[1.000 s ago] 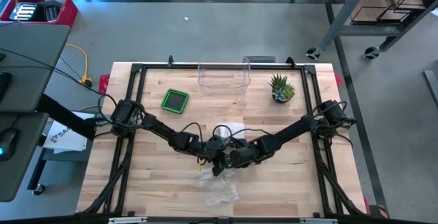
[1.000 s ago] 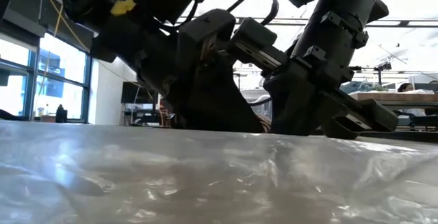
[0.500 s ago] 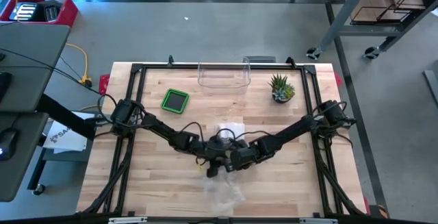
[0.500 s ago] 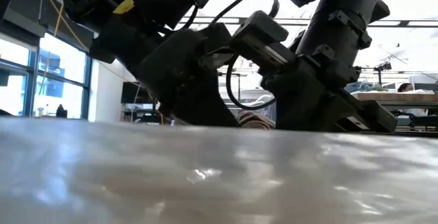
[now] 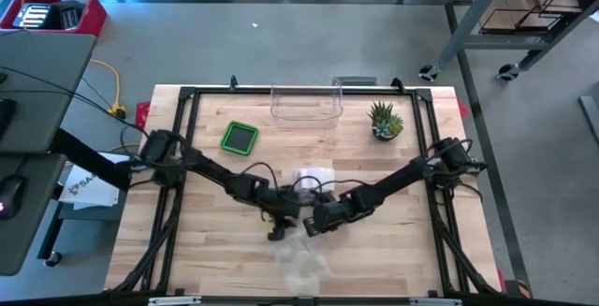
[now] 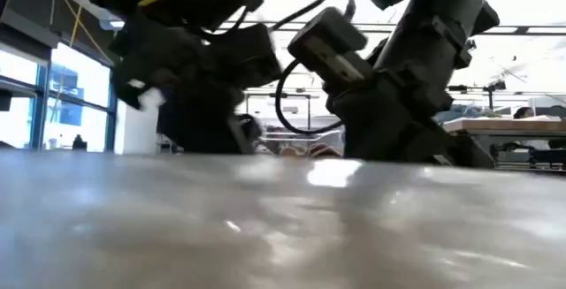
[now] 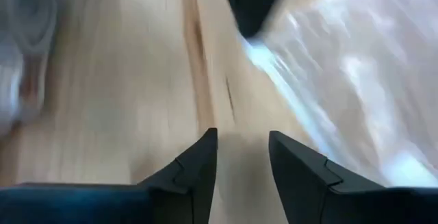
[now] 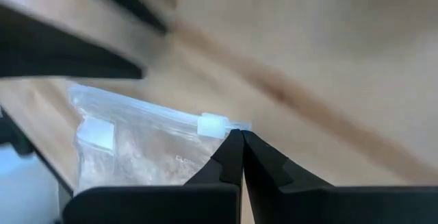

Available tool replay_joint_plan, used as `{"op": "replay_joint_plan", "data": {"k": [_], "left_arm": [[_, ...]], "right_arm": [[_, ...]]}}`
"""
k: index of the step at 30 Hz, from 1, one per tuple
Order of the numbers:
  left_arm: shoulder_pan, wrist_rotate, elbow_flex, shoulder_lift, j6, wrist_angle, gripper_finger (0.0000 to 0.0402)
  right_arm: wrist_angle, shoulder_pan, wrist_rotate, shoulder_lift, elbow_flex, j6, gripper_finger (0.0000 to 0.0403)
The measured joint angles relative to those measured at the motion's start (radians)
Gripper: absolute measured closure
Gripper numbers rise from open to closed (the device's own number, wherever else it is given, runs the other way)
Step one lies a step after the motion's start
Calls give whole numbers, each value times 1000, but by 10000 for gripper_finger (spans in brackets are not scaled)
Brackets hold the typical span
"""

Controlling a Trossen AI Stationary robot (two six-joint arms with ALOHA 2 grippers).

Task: Roll bandage
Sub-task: Open the transparent zip bag

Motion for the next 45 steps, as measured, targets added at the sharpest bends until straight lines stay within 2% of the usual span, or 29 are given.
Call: {"op": "replay_joint_plan", "data": {"k": [5, 10, 13, 16, 22, 26, 31, 40, 45], "left_arm": [[13, -4, -121, -157, -26, -58, 282], [40, -15, -278, -291, -240, 149, 284], [48, -22, -314, -302, -372, 299, 284], [33, -53, -288, -249, -384, 359, 284], [12, -96, -156, -94, -419, 263, 284], [12, -97, -104, -32, -434, 256, 284], [12, -113, -92, -20, -431, 241, 284], [2, -88, -91, -81, -359, 105, 285], [-17, -77, -91, -79, -416, 70, 327]], "right_arm": [[10, -25, 33, 0, 0, 23, 403], [36, -54, 49, 0, -1, 26, 403], [59, -63, 55, 2, -2, 26, 403], [66, -68, 66, 2, -2, 26, 403], [75, -75, 63, 2, -2, 16, 403], [80, -75, 62, 2, -2, 9, 403], [82, -75, 57, 2, -2, -7, 403], [88, -75, 55, -7, -1, -82, 403], [91, -75, 51, -16, 0, -99, 403]]}}
